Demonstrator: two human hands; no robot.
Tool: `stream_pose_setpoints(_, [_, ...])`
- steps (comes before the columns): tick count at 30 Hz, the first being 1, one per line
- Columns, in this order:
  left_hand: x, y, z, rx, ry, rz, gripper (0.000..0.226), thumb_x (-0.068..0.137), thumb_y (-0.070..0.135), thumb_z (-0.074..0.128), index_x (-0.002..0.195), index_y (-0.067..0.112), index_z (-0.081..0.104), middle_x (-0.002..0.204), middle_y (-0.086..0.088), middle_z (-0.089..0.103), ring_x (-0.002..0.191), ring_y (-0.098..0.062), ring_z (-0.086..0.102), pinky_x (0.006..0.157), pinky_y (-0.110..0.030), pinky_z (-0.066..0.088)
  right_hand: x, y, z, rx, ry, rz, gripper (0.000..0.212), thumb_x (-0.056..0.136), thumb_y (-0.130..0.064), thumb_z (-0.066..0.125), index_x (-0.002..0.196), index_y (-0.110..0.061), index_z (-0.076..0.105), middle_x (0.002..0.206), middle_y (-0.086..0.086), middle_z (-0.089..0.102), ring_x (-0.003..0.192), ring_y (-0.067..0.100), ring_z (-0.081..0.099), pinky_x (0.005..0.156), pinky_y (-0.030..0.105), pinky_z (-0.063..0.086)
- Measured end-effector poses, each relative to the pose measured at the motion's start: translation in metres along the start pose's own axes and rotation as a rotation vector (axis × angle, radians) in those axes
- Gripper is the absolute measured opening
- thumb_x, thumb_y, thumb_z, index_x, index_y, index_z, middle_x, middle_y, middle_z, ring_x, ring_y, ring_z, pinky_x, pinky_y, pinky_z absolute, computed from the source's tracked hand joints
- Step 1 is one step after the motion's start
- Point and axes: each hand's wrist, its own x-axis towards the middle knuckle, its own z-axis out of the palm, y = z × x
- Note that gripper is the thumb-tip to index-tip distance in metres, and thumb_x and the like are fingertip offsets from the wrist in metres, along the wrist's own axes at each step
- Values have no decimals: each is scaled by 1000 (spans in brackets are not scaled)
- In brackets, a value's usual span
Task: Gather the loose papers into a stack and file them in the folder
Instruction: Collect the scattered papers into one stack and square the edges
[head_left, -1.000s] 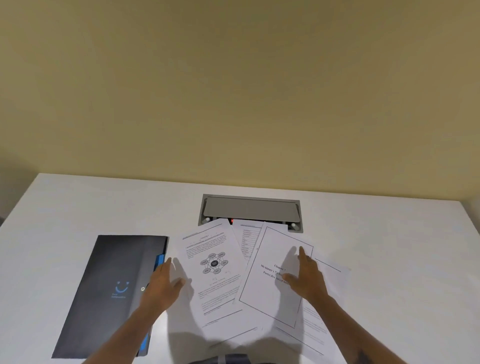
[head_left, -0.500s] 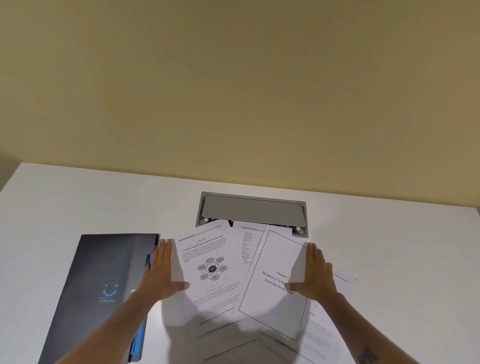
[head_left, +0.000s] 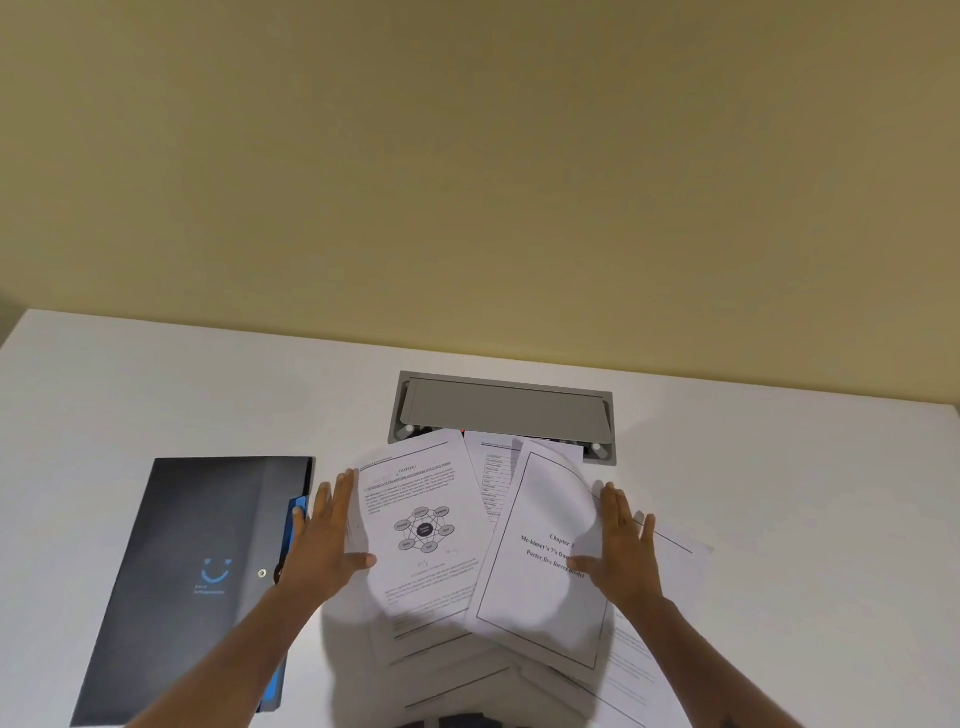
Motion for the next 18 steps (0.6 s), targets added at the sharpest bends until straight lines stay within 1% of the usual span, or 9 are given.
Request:
stream_pose_setpoints(3, [-2,8,-1,-16,56,-17,131,74,28,88,160,31,-11,170,-6,14,157,-39,8,123,-57,11,-6,-3,2,52,55,-13,121,82,-45,86,169,-14,8,177,5,17,162,29,24,133,53,2])
stream_pose_setpoints(5, [-3,12,2,-52,113,-5,126,78,18,85,160,33,-11,167,-7,26,154,-44,13,125,-56,16,-10,-7,4,100,125,14,119,78,-39,90,169,-16,17,164,9,44,154,30,39,132,47,15])
stream_pose_setpoints(7, [-5,14,5,-108,202,13,115,83,10,80,162,29,-2,155,-7,49,152,-41,20,127,-50,6,-16,-11,8,155,195,74,117,75,-34,93,167,-17,24,134,11,65,136,30,54,118,43,37])
stream_pose_setpoints(9, [-8,15,8,-212,285,-1,104,87,8,76,162,24,7,129,-6,70,149,-41,32,124,-39,4,-25,-14,14,314,225,162,118,72,-27,96,167,-20,26,123,11,67,122,33,60,98,43,49])
stream_pose_setpoints(10, [-9,17,9,-272,320,-19,101,87,9,76,162,23,10,112,-3,75,142,-41,46,122,-37,15,-29,-15,17,434,228,215,120,70,-23,97,167,-22,25,126,9,66,120,34,62,91,41,51])
stream_pose_setpoints(12, [-12,20,7,-367,349,-55,100,86,13,77,162,24,13,93,4,72,106,-29,69,105,-39,47,-36,-15,25,651,227,293,126,67,-10,98,168,-21,23,133,7,67,121,34,62,85,37,49])
stream_pose_setpoints(14, [-16,21,5,-449,312,-93,96,88,16,75,162,25,14,92,3,70,85,-17,69,89,-37,57,-42,-13,32,769,231,335,128,61,-3,101,166,-11,27,144,14,64,129,35,58,98,39,50])
stream_pose_setpoints(16, [-20,21,4,-496,285,-122,86,90,14,73,160,24,25,95,2,68,82,-15,68,82,-30,57,-49,-12,36,822,231,376,124,61,-4,102,162,-5,31,161,17,49,148,35,45,120,47,42])
stream_pose_setpoints(18, [-23,22,4,-524,259,-123,74,91,8,71,155,23,36,97,1,67,83,-18,68,76,-27,56,-55,-13,38,860,226,399,119,67,-7,100,163,-7,31,169,10,39,156,29,35,129,45,31])
